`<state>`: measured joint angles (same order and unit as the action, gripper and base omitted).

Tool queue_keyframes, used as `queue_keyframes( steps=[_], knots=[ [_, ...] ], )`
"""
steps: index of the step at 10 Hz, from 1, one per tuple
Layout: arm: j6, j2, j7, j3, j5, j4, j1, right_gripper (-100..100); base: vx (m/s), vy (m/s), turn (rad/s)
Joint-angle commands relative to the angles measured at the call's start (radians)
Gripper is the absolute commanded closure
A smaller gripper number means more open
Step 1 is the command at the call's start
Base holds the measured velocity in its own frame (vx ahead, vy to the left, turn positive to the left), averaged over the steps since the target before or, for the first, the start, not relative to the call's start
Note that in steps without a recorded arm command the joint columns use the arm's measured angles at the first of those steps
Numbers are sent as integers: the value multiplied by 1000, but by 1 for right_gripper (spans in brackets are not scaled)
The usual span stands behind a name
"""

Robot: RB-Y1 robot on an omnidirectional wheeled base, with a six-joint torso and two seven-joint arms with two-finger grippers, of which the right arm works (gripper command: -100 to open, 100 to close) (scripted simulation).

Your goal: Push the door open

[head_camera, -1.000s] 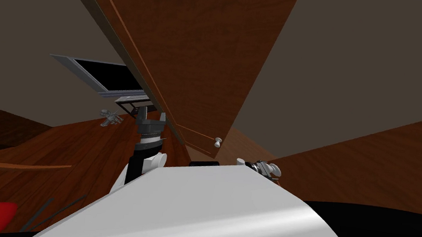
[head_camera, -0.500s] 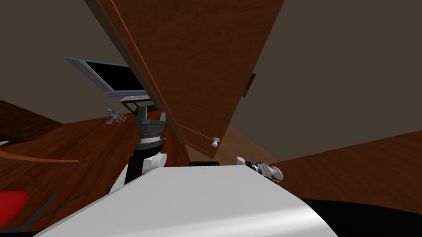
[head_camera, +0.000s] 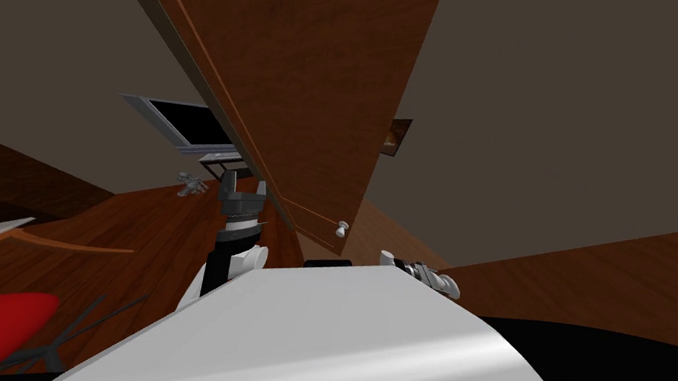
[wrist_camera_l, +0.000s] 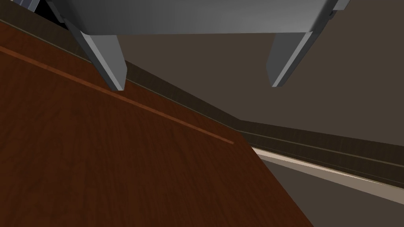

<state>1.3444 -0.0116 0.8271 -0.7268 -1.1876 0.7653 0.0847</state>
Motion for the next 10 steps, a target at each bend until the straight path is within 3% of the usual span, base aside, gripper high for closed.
queue_keyframes(
  steps=[1, 5, 10],
  knots=[
    [31, -2, -4, -34, -6, -17, 10, 100, 0, -82, 76],
    [49, 4, -7, -64, -11, -35, 32, 100, -9, -57, 39],
    [107, 30, -18, -157, -26, -92, 102, 100, -13, -129, 70]
  ],
)
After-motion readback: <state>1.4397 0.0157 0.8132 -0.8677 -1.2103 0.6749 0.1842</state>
